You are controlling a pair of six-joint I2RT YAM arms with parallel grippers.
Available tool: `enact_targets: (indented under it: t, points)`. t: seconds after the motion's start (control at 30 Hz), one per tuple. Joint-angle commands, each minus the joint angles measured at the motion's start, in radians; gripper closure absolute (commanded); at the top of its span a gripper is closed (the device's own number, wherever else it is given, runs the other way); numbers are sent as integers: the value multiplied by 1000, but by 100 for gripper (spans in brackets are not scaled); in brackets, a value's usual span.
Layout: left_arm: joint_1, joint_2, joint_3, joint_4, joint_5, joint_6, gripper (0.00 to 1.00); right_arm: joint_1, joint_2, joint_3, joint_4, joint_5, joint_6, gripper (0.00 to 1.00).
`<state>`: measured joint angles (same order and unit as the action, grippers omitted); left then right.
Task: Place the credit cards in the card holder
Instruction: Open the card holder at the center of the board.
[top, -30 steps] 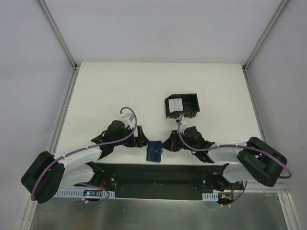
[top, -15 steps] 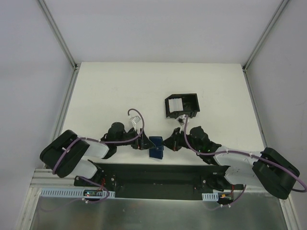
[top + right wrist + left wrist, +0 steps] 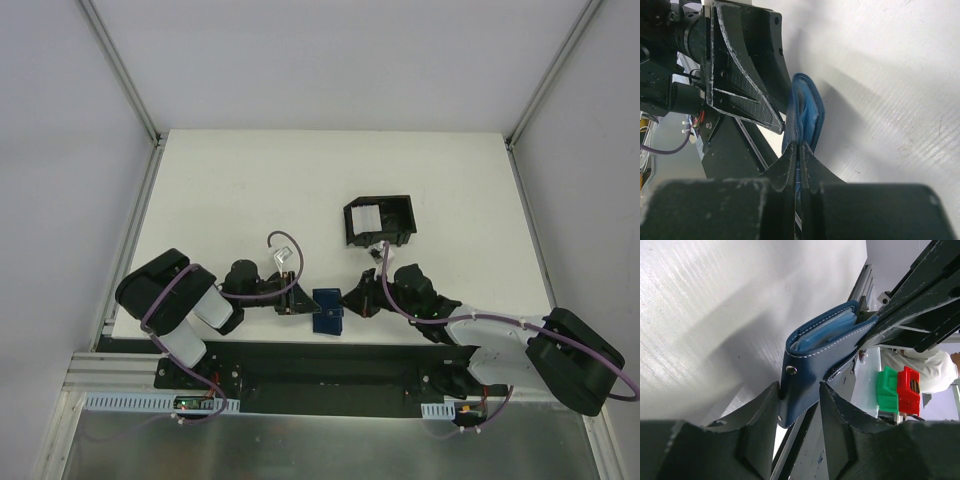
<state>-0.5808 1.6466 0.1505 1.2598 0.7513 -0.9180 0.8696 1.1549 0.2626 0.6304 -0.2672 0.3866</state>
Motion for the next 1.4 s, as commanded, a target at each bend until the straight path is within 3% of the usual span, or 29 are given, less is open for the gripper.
enact_targets:
  t: [0.0, 0.13, 0.33, 0.43, 0.53, 0.67, 0.87, 1.07, 1.23, 1.37]
  points:
    - [9, -24, 9, 311, 49, -13, 68, 3, -3, 7, 23, 8, -15, 100]
    - [9, -28, 23, 319, 69, -24, 76, 2, 6, 12, 23, 11, -11, 100]
    - [9, -63, 20, 329, 83, -31, 78, 2, 29, 20, 23, 10, -12, 100]
    - [9, -80, 24, 329, 88, -31, 70, 3, 37, 23, 29, 8, -11, 100]
    - [9, -87, 38, 307, 92, -30, 78, 5, 54, 32, 29, 3, -11, 99]
    - [9, -109, 113, -18, 103, 43, 100, 2, 86, 47, -3, 6, -2, 97]
    - [9, -154, 240, -532, 85, 252, 100, 0, 74, 55, -99, 39, -6, 76]
    - [9, -122, 371, -845, 111, 428, 100, -11, -41, 41, -228, 89, -44, 58]
    - [9, -58, 478, -1037, 160, 557, 100, -23, -145, 30, -293, 51, -140, 55]
    - [9, -8, 532, -1106, 218, 626, 100, -52, -135, 59, -316, -42, -210, 56]
